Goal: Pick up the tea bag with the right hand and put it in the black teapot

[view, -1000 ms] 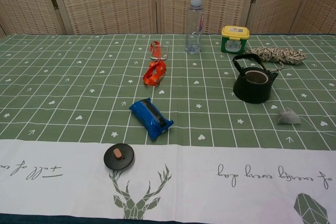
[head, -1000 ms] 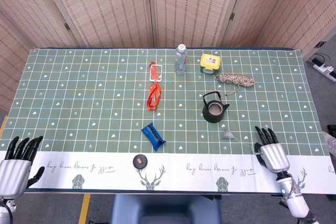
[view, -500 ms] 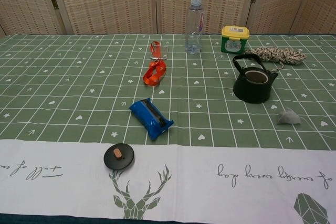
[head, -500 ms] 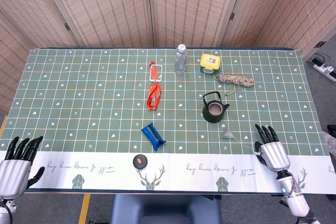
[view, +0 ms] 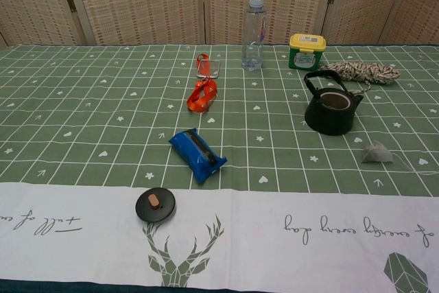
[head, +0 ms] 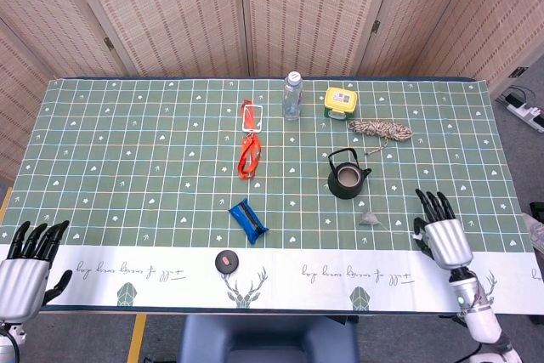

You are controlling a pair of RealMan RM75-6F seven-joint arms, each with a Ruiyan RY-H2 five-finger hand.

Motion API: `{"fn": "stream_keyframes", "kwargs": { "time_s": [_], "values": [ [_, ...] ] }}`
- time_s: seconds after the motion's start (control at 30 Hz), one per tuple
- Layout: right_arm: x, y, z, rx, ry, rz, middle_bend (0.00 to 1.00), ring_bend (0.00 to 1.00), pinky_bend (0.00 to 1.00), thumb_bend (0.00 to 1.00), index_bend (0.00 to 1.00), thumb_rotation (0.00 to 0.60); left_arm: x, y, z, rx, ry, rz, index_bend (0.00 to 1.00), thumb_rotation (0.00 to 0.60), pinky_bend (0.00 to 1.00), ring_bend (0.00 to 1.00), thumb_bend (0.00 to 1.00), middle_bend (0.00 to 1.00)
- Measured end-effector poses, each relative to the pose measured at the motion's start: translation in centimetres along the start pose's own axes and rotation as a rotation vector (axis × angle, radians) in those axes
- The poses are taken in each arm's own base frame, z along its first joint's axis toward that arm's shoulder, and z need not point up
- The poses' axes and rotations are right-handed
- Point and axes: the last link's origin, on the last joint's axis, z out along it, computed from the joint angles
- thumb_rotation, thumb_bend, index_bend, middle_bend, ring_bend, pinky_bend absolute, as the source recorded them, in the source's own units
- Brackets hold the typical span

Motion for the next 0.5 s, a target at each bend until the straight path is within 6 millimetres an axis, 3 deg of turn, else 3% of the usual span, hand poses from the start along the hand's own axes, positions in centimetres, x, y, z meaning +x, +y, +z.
{"fn": "stream_keyframes", "kwargs": {
  "time_s": [0.23, 0.5],
  "values": [
    [3.1, -1.1, 3.2, 0.026, 0.096, 0.039, 0.06, 0.0, 0.0, 0.41, 0.68, 0.6, 0.0, -0.2, 0.1, 0.01, -0.002, -0.006, 0.0, 0.6, 0.05, 0.1, 0.27, 0.14],
    [7.5, -4.1, 7.0, 0.056, 0.141, 0.057, 0.06, 0.0, 0.0, 0.41, 0.68, 0.6, 0.2, -0.4, 0.2, 0.019, -0.001, -0.018, 0.0, 0.6, 0.05, 0.1, 0.27, 0.14]
  ]
}}
